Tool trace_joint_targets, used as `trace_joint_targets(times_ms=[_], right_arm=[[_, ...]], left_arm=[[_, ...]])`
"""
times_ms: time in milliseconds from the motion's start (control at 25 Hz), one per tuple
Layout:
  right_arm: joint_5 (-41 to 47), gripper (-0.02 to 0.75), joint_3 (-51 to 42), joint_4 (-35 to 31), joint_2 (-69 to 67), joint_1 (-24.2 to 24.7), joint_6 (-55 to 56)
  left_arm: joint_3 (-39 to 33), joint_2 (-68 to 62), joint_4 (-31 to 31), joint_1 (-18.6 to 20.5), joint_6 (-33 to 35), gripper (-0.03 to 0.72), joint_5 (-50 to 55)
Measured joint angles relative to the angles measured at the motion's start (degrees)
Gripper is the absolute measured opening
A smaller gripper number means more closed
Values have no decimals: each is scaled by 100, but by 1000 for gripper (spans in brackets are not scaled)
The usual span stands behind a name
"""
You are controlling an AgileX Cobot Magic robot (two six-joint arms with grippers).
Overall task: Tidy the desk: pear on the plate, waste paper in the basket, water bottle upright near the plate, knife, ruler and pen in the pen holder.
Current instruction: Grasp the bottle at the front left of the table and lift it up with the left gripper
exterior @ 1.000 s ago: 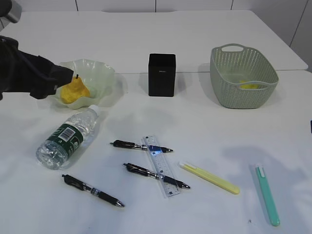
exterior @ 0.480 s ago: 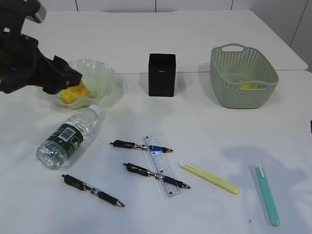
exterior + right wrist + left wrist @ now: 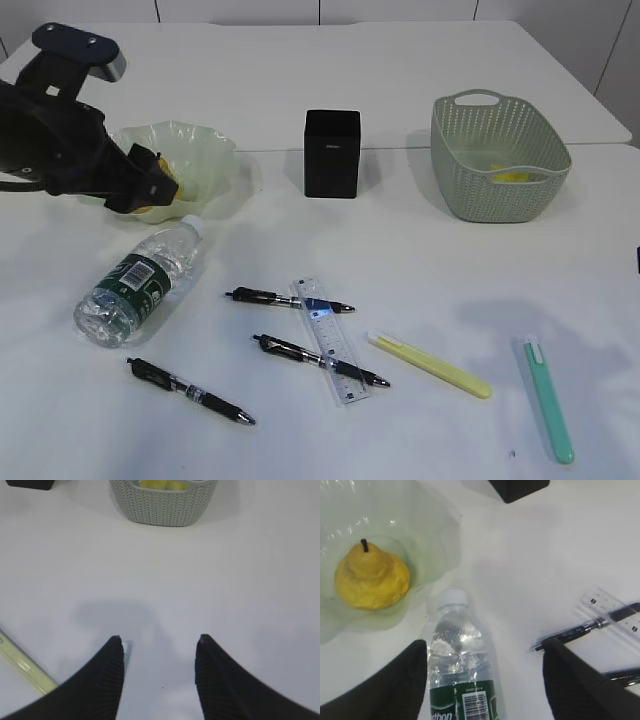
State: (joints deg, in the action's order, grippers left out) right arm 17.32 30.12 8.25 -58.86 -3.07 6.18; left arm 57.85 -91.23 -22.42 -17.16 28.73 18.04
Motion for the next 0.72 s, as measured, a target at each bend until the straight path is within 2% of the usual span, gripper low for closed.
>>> trace_joint_targets(times_ms=[240,720], right_arm=[[0,351,0,0,0,0,0],[0,351,0,0,0,0,0]], left_arm=[[509,-302,67,341,-73,514,771],[1278,-822,1021,354,-1110,515,1888]])
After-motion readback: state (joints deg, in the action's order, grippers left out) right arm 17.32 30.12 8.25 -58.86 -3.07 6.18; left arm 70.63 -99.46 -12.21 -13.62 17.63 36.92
